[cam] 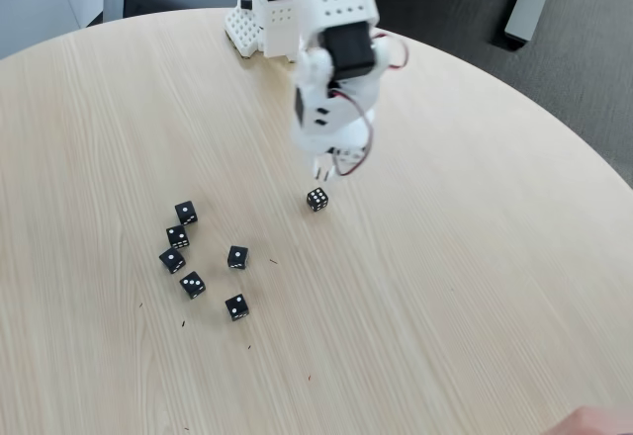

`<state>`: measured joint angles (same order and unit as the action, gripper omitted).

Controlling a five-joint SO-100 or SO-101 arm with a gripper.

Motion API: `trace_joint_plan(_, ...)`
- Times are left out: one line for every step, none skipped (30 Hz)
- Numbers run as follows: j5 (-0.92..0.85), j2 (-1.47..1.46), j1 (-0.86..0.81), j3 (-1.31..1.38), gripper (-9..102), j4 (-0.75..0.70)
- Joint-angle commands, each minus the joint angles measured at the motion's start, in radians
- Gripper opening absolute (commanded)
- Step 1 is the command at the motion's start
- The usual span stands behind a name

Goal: Pick up the dice with number 6

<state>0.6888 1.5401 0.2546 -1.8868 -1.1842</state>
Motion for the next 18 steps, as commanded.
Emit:
trace_joint_plan(-0.020,0.006,-0.035,0.038,5,0.009)
trace_joint_plan(-0.025,0.006,-0.043,0.038,5,0.009)
trace_joint_plan(-0.029,0.006,-0.046,0.038,6,0.009)
trace_joint_plan(-0.032,0.006,-0.049,0.038,6,0.009)
trace_joint_plan(-0.037,0.006,-0.049,0.038,7,0.009)
trace_joint_plan(-0.041,0.006,-0.049,0.038,8,0.009)
trace_joint_plan(-0.044,0.006,-0.049,0.038,8,0.009)
trace_joint_plan(-0.049,0.006,-0.049,0.038,9,0.009)
trace_joint_plan(-0.054,0.006,-0.049,0.038,10,0.009)
trace_joint_plan(-0.060,0.006,-0.049,0.038,10,0.009)
trace_joint_plan(-0.069,0.006,-0.049,0.038,11,0.009)
trace_joint_plan(-0.078,0.006,-0.049,0.038,12,0.009)
trace_joint_plan(-0.086,0.006,-0.049,0.038,13,0.009)
trace_joint_plan(-0.095,0.006,-0.049,0.038,14,0.009)
trace_joint_plan(-0.106,0.006,-0.049,0.038,15,0.009)
trace_joint_plan(-0.115,0.006,-0.049,0.038,15,0.009)
trace_joint_plan(-0.123,0.006,-0.049,0.038,16,0.011)
trace_joint_plan(-0.126,0.005,-0.049,0.038,16,0.011)
